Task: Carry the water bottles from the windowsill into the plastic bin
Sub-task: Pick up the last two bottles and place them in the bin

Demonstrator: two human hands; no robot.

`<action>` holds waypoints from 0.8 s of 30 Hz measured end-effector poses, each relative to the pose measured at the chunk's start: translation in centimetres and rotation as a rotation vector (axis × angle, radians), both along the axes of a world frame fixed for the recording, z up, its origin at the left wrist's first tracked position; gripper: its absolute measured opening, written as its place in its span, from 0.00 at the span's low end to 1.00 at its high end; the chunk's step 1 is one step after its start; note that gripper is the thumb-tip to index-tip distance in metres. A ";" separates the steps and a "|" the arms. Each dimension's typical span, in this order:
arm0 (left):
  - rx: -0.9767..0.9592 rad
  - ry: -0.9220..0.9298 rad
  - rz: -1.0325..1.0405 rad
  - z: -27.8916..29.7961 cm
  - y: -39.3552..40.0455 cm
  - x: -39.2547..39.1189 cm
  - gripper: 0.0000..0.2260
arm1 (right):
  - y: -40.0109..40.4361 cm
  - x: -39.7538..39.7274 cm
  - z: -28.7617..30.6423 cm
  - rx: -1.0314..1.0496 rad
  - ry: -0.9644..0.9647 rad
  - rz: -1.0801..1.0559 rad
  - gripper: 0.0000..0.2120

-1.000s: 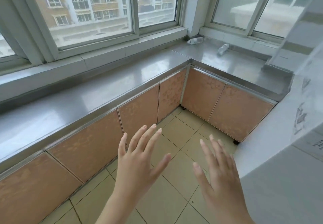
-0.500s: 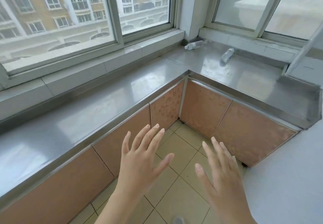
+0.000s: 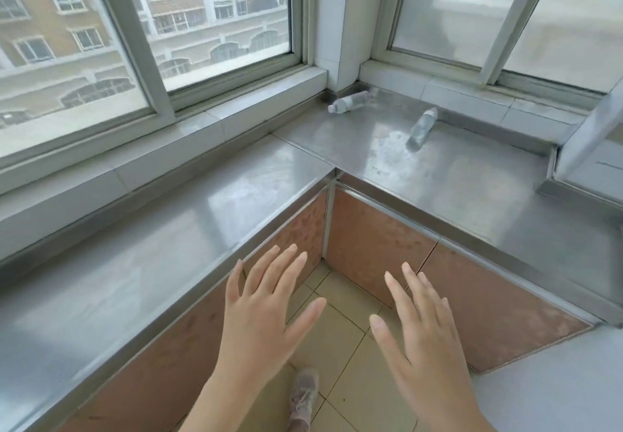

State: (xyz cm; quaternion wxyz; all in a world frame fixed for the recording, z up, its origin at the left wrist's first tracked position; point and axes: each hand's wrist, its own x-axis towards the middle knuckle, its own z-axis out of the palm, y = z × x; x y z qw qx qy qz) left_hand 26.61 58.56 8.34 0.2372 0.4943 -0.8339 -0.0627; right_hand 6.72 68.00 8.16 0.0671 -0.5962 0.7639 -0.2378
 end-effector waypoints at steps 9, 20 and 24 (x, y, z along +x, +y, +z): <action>-0.002 0.002 -0.124 -0.7 -17.8 -9.8 0.28 | -15.4 -8.0 1.0 0.045 0.030 -0.144 0.32; 0.014 0.012 -0.127 -1.0 -33.6 -18.7 0.27 | -30.3 -17.6 0.8 0.058 -0.022 -0.210 0.32; 0.020 -0.026 -0.076 -2.0 -38.7 -22.6 0.28 | -36.0 -22.5 -0.4 0.065 -0.044 -0.179 0.33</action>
